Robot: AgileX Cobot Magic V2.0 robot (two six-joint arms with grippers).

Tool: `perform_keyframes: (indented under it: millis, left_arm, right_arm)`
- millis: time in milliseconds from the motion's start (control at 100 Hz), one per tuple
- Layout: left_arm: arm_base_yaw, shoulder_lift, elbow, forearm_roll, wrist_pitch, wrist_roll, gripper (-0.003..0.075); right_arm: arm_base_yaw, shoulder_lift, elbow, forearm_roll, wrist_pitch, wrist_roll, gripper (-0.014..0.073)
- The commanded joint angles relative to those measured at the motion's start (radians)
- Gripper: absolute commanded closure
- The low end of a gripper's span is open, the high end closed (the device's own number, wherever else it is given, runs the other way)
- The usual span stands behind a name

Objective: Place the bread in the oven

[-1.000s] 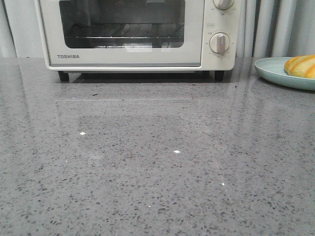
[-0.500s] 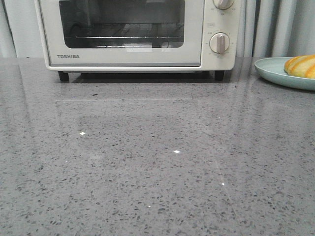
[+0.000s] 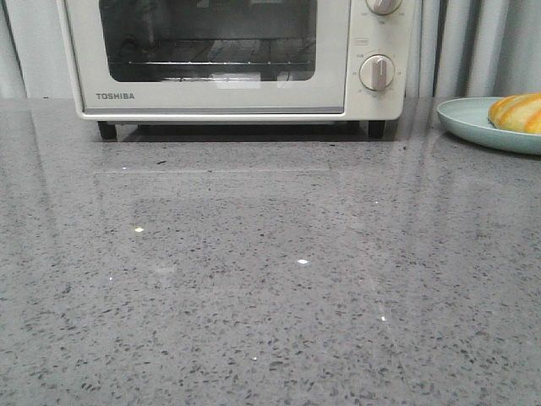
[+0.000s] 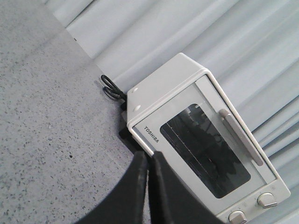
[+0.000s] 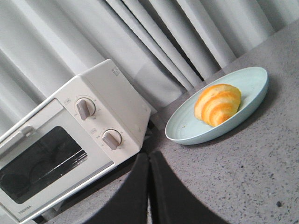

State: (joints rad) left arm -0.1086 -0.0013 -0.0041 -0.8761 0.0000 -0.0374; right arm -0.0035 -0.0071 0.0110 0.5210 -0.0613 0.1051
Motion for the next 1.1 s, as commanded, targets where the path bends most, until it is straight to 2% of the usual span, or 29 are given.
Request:
perform_keyframes:
  millis: [0, 100, 220, 450, 640, 760, 1090]
  left_arm:
    - [-0.006, -0.006, -0.072, 0.086, -0.026, 0.058, 0.0741]
    - [-0.031, 0.093, -0.202, 0.311, 0.056, 0.167, 0.0741]
    - [-0.078, 0.303, -0.353, 0.405, 0.07, 0.248, 0.0741]
    - [-0.194, 0.757, -0.637, 0.408, 0.066, 0.266, 0.0741]
    - [-0.293, 1.031, -0.873, 0.456, 0.074, 0.268, 0.0741]
    - [-0.332, 1.158, -1.017, 0.524, 0.077, 0.268, 0.0741]
    - [-0.335, 1.388, -1.262, 0.524, 0.08, 0.268, 0.0741]
  right_arm:
    - [0.001, -0.015, -0.045, 0.004, -0.044, -0.004, 0.065]
    - [0.001, 0.019, -0.134, -0.15, 0.061, -0.004, 0.065]
    - [0.001, 0.098, -0.226, -0.268, 0.131, -0.004, 0.065]
    - [0.001, 0.267, -0.289, -0.28, 0.098, -0.004, 0.065]
    - [0.001, 0.301, -0.289, -0.28, 0.098, -0.004, 0.065]
    - [0.001, 0.301, -0.289, -0.28, 0.098, -0.004, 0.065]
    - [0.001, 0.301, -0.289, -0.28, 0.1, -0.004, 0.065]
